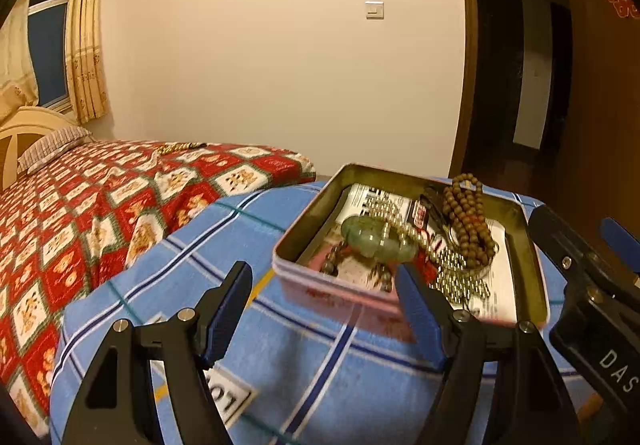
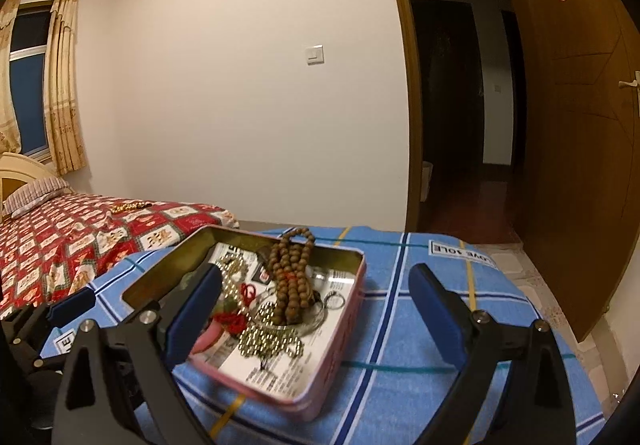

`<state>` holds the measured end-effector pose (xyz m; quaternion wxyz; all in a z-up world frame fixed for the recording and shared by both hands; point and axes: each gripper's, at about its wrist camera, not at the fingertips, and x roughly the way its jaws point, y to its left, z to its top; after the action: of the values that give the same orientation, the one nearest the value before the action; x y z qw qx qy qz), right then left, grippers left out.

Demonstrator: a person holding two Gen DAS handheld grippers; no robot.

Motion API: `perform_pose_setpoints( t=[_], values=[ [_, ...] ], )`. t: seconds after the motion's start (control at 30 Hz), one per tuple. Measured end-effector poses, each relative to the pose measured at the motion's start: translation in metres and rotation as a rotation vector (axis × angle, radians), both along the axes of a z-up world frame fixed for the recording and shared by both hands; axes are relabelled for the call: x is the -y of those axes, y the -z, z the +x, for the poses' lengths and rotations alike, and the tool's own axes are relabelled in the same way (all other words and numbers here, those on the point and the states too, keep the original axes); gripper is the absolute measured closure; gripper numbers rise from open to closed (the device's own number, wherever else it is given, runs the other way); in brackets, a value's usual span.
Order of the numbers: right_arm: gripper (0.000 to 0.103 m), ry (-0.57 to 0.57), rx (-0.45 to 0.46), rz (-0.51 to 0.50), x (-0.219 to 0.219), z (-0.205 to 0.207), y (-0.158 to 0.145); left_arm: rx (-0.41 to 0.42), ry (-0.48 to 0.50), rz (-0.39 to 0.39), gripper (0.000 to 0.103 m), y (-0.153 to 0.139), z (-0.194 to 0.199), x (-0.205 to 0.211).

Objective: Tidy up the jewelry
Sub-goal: 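Withdraw both open tools up and away from the tin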

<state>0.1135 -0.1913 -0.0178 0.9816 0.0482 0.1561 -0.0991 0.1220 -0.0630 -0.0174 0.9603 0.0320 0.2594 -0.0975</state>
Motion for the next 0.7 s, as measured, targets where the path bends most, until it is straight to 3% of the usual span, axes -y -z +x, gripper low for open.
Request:
perform_pose_setpoints(
  t=[0.23, 0.53, 0.7],
  values=[
    [0.006, -0.026, -0.033, 0.078, -0.002, -0.031, 0.004, 0.059, -0.009, -0.006, 0.029, -0.003, -0.034, -0.009],
    [0.003, -0.002, 0.167, 0.032, -0.012, -0.075, -0.011, 0.183, 0.007, -0.039, 0.029, -0.010, -0.072, -0.022],
    [0.000, 0.016, 0.230, -0.008, -0.016, -0.083, -0.013, 0.204, 0.004, -0.047, 0.029, -0.012, -0.077, -0.025]
  ],
)
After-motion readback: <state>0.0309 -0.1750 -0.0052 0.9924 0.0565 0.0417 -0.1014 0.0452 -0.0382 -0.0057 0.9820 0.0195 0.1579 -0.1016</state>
